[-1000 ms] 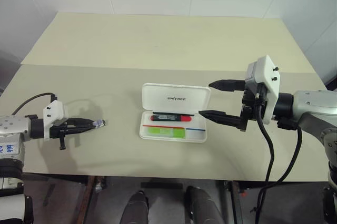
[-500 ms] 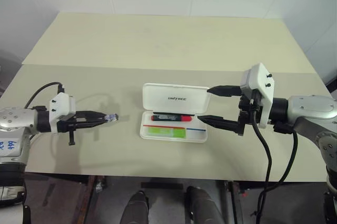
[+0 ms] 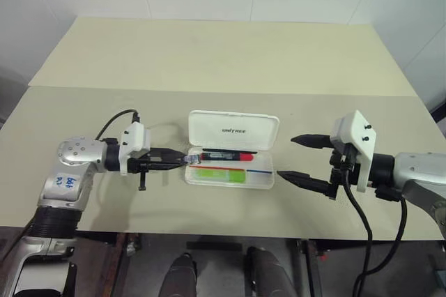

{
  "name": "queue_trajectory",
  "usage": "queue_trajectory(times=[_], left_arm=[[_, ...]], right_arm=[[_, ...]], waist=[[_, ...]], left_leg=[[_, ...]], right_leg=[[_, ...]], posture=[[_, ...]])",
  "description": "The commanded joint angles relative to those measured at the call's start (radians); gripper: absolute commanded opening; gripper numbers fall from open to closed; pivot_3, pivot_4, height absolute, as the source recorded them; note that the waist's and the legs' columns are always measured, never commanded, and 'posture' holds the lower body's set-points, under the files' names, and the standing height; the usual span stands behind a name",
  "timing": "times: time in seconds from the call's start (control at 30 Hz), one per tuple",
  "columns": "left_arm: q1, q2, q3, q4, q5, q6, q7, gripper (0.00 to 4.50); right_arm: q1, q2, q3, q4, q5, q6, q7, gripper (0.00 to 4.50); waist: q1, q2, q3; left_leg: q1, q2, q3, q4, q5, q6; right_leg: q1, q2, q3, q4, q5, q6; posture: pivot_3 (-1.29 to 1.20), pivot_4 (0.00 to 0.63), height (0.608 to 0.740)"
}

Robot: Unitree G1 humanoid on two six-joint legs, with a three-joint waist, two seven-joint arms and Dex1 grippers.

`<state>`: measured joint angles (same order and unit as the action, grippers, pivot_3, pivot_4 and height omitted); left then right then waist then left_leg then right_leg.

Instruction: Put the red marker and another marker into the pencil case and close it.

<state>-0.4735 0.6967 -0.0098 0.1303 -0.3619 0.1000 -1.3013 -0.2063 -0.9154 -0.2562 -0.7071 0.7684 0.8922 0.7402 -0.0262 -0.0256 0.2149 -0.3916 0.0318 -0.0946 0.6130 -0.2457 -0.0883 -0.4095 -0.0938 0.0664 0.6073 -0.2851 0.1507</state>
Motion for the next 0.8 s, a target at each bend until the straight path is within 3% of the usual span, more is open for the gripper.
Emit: queue_trajectory(times=[0.03,0.47,0.8], left_arm=[[-0.053,-0.039,-0.039,-0.002,0.022,-0.007,0.014,0.18],[-0.164,-0.185,-0.149,0.026,0.077,0.009,0.064,0.18],[-0.161,-0.279,-0.229,0.0,0.128,0.046,0.131,0.18]], right_arm=[[0.036,0.002,-0.073,-0.071,0.022,-0.01,-0.037,4.5],[0.141,0.013,-0.148,-0.158,0.079,0.001,-0.142,4.5],[0.146,0.008,-0.141,-0.171,0.103,-0.004,-0.192,4.5]], waist=[[0.004,0.0,0.0],[0.002,0.0,0.0],[0.001,0.0,0.0]], left_leg=[[0.0,0.0,0.0,0.0,0.0,0.0],[0.0,0.0,0.0,0.0,0.0,0.0],[0.0,-0.001,-0.001,0.0,0.0,0.0]], right_leg=[[0.0,0.0,0.0,0.0,0.0,0.0],[0.001,0.0,0.0,-0.002,0.001,0.001],[0.001,0.0,0.0,-0.003,0.001,0.002]], posture=[[0.0,0.15,0.74],[0.0,0.15,0.74],[0.0,0.15,0.74]])
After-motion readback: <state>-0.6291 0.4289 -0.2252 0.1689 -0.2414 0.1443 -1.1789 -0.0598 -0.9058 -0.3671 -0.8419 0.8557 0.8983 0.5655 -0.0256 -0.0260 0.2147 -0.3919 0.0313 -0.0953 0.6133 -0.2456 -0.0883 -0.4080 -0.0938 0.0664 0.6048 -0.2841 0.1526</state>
